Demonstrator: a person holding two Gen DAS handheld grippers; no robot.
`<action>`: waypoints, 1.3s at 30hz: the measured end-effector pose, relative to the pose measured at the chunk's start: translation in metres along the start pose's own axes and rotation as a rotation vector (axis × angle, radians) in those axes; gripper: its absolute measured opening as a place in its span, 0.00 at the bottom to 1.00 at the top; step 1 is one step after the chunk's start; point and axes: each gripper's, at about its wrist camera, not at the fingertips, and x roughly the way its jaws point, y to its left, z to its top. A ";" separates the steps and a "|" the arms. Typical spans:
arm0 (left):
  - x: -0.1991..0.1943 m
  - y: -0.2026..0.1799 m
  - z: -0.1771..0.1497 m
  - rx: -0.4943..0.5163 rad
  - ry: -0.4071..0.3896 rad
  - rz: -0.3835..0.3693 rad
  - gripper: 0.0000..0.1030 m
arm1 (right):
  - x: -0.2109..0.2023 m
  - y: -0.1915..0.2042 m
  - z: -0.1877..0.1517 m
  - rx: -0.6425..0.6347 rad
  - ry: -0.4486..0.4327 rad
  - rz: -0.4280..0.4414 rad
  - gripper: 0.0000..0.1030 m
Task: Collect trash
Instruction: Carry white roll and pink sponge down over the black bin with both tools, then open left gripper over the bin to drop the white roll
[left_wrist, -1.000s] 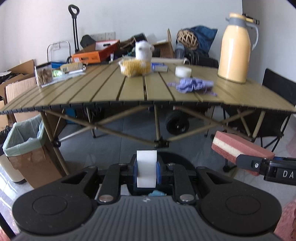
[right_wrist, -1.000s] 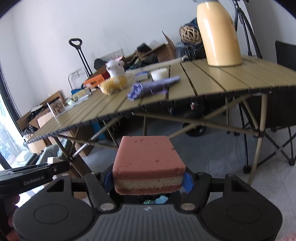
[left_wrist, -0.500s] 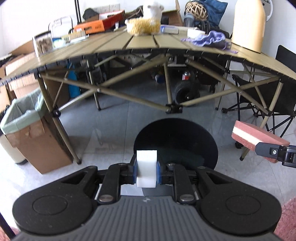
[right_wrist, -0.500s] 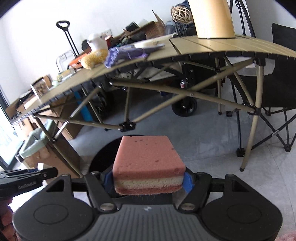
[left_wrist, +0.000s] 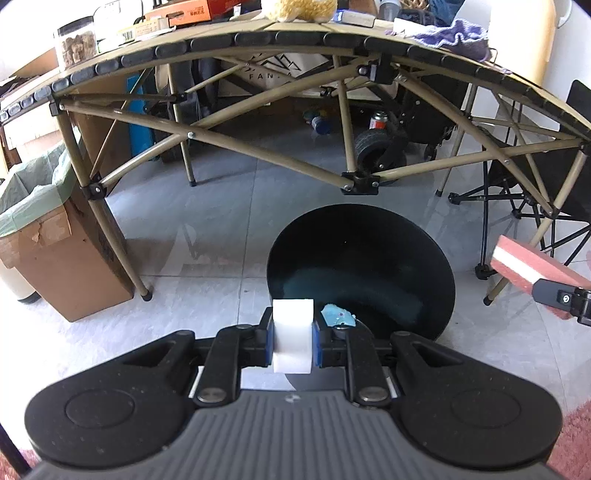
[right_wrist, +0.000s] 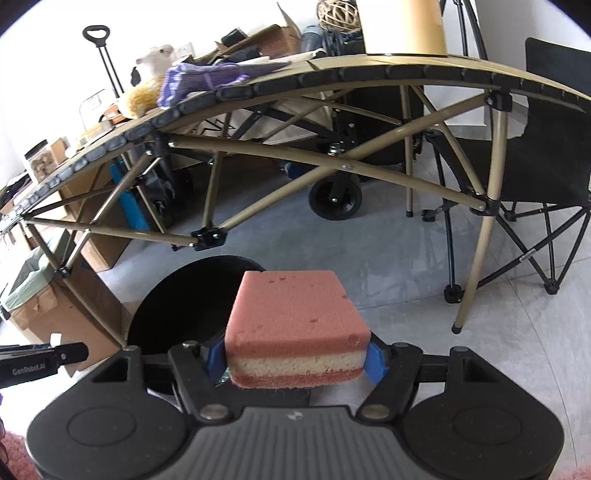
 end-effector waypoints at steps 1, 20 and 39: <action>0.001 0.000 0.002 0.000 0.002 -0.001 0.18 | 0.002 -0.002 0.001 0.007 0.006 -0.002 0.67; 0.037 -0.032 0.037 0.017 0.112 -0.050 0.18 | 0.033 -0.025 0.008 0.085 0.064 -0.060 0.67; 0.093 -0.078 0.068 0.000 0.244 -0.017 0.18 | 0.042 -0.043 0.007 0.140 0.097 -0.105 0.67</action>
